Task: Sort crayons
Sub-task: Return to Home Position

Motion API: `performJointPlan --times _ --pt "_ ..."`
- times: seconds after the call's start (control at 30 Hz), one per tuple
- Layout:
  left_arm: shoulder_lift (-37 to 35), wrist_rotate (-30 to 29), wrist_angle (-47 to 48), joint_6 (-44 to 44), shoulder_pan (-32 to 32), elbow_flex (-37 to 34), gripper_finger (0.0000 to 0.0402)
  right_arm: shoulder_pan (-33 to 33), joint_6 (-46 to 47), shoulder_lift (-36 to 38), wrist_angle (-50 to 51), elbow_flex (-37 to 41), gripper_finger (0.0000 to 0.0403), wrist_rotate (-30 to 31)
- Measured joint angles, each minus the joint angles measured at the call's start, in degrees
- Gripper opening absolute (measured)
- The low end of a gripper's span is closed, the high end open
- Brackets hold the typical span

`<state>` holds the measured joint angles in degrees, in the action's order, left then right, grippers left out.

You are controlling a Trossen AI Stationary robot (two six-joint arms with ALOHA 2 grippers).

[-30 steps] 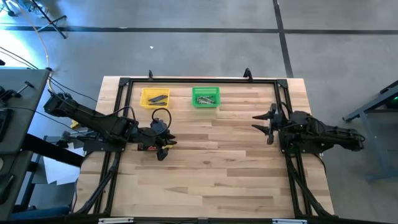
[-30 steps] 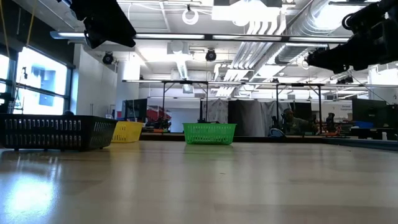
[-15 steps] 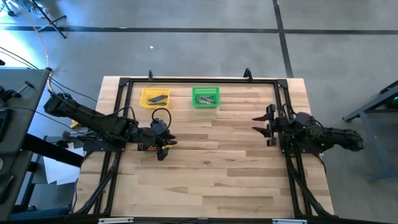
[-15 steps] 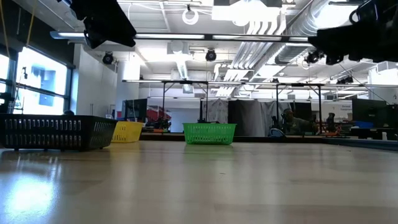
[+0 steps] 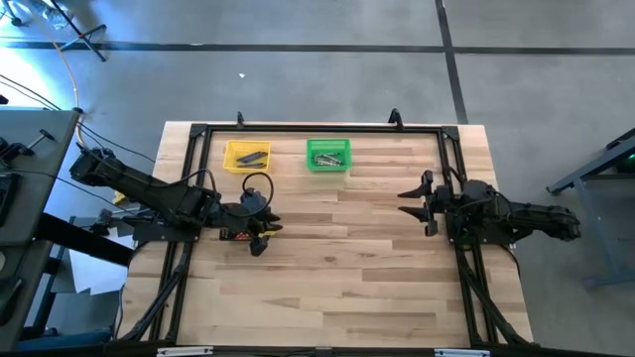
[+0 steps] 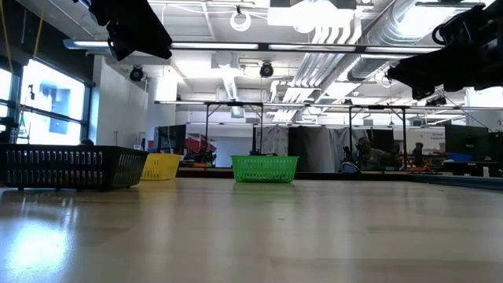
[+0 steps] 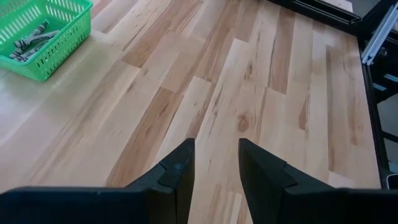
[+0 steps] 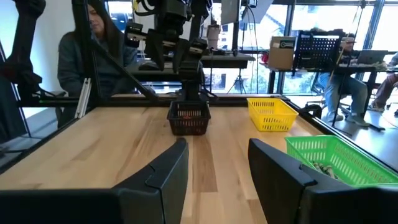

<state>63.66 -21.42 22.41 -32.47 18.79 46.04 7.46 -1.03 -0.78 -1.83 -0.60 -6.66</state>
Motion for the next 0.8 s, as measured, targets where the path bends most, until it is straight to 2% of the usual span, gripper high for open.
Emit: performJointPlan --times 0.17,0.5,0.8 --pt "0.0 0.0 0.0 2.1 0.0 0.0 0.0111 0.0 1.0 0.0 0.0 0.0 0.0161 0.0" --pt "0.0 -0.1 -0.1 0.1 0.0 0.0 0.0111 -0.5 1.0 0.7 -3.4 0.0 0.0161 0.6" --pt "0.0 -1.0 -1.6 6.0 0.0 0.0 0.0111 -0.5 1.0 0.1 -2.7 0.0 0.0161 0.5"
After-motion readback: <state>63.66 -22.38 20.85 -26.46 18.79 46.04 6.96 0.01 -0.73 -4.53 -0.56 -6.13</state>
